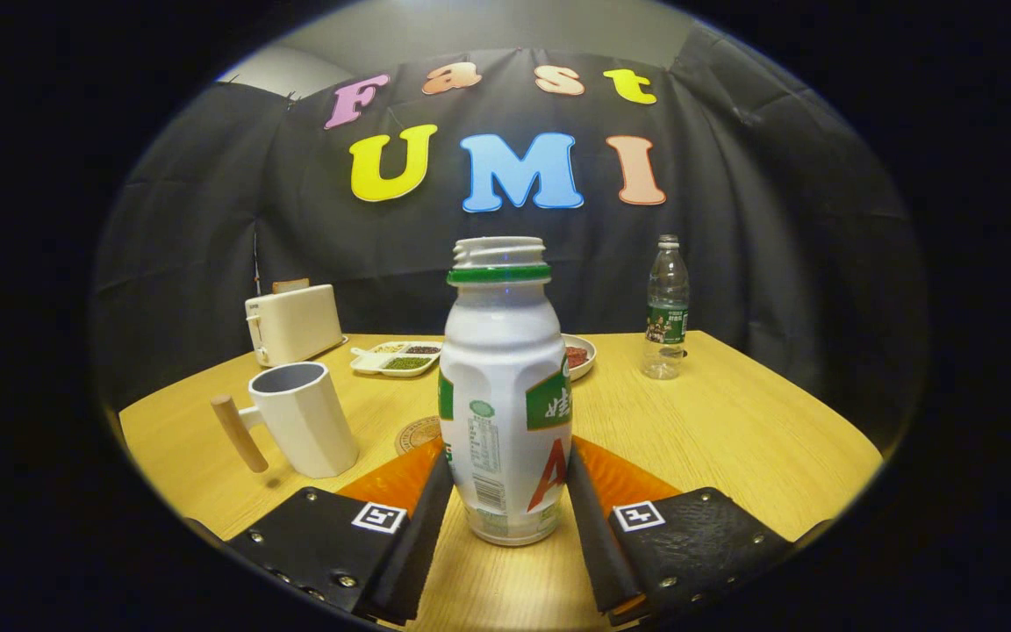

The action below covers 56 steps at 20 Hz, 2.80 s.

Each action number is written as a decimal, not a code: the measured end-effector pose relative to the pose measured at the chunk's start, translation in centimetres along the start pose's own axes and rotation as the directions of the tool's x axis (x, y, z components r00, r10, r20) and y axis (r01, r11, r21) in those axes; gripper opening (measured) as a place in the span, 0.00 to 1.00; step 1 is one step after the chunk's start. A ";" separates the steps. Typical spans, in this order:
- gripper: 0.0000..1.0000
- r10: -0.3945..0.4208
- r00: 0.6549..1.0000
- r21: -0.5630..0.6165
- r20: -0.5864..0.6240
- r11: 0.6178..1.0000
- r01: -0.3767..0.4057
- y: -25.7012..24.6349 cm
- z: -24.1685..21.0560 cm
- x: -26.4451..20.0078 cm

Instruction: Take the bottle from table, then pour the juice into the cup, finally place the bottle on the coaster

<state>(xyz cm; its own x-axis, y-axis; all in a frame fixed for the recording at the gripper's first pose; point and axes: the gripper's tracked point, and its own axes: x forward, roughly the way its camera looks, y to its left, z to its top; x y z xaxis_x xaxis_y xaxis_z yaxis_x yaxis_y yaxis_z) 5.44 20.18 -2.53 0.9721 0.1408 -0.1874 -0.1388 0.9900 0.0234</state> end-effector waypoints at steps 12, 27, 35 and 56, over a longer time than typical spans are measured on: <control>0.62 -0.074 0.997 -0.198 -0.021 0.978 0.069 -0.4 1.1 0.4; 0.62 -0.171 0.982 -0.644 0.079 0.743 0.181 0.7 6.9 1.9; 0.62 -0.182 0.973 -0.803 0.144 0.553 0.222 2.5 8.9 2.6; 0.62 -0.162 0.933 -0.940 0.320 0.066 0.334 4.6 11.4 2.9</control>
<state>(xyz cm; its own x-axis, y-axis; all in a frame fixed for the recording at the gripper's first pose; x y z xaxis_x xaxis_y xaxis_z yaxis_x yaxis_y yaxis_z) 9.74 25.14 8.22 0.9904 -0.0279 0.1355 0.1378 0.1089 -0.9845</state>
